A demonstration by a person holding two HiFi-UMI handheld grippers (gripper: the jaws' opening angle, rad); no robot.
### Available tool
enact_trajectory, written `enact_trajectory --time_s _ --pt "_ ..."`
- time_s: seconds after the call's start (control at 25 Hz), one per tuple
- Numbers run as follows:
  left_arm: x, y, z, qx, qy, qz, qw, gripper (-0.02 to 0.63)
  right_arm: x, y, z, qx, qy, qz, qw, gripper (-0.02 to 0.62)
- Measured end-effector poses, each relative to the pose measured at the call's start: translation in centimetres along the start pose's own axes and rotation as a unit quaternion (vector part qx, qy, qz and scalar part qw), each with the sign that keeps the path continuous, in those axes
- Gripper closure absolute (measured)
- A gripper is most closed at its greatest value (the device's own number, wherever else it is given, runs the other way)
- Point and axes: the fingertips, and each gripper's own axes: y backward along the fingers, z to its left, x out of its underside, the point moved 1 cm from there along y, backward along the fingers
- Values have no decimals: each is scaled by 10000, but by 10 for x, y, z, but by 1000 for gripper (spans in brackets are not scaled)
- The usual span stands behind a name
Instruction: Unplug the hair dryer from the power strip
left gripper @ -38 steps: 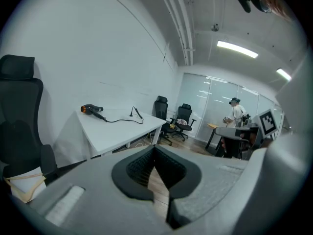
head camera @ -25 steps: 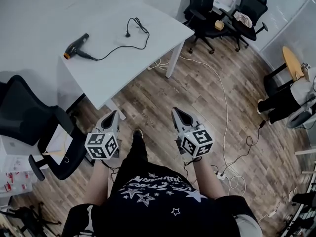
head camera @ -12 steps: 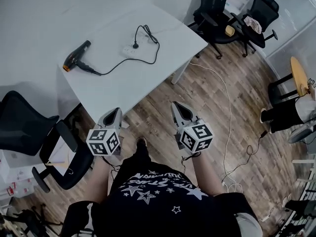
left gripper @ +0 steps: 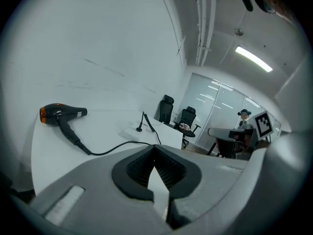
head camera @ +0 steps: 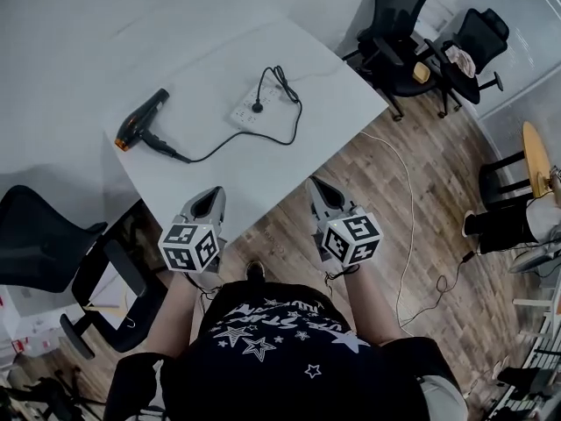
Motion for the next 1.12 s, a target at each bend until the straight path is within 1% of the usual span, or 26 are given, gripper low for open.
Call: enact_trajectory --time_s 0.16,0.4,0.52,0.64,0.8,1.0,1.12 --pt "-8 -13 8 72 -36 9 10000 598 -2 -27 -1 -91 74 134 9998 586" --pt "-5 -25 25 -150 162 60 9997 598 -6 -54 -10 -303 211 268 9990 586" --pt "-6 -30 34 -389 241 9 9990 598 -6 -75 -21 -505 295 349 9977 586" --pt "-11 -37 45 -717 346 -80 9968 598 -13 -103 -31 -820 421 422 9949 586" --pt "-21 -53 53 -1144 565 -221 9916 598 -30 -138 -46 -1234 614 449 9894 586" --pt "-42 -78 55 -1496 592 -335 9864 598 -49 -181 -67 -1654 851 565 9809 586" --pt "-50 -92 59 -1732 702 -403 9816 598 -50 -204 -79 -1857 1035 725 9744 586"
